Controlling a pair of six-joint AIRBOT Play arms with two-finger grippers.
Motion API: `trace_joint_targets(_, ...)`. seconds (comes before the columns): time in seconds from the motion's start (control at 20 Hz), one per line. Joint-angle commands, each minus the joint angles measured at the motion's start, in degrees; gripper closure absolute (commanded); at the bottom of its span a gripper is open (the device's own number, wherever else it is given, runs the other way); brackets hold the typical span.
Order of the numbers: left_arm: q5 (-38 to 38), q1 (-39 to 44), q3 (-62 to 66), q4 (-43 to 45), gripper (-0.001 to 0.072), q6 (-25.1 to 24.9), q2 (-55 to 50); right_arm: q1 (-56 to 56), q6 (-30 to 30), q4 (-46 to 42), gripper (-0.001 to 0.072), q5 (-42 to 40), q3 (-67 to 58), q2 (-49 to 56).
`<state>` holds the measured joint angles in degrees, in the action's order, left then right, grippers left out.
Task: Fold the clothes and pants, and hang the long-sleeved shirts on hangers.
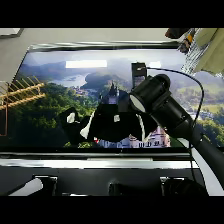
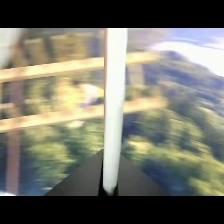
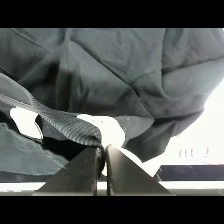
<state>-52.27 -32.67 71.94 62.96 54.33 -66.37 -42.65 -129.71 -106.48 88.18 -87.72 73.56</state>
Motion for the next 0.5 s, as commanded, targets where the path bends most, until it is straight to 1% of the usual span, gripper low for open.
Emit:
trace_joint_targets(0.0,-3.2,10.3,-11.9,-0.6,0.0681,-5.7,12.6,0.0,0.1,-0.4,0.066,2.4,0.0,0.0)
trace_joint_targets(0.05,-5.7,13.6,-15.7,-0.7,0.068,-8.0,16.7,0.0,0.1,-0.5,0.066,2.4,0.0,0.0)
trace_joint_targets(0.1,-8.2,16.6,-18.3,-0.6,0.0679,-8.8,20.3,0.0,0.1,-0.5,0.066,2.3,0.0,0.0)
trace_joint_targets(0.3,-19.5,25.8,-22.8,0.0,0.0678,-8.7,31.0,0.0,1.3,-0.9,0.066,2.2,0.0,0.0)
trace_joint_targets(0.45,-31.2,30.0,-24.1,0.0,0.0679,-7.8,35.4,0.0,1.7,-1.8,0.066,2.5,0.0,0.0)
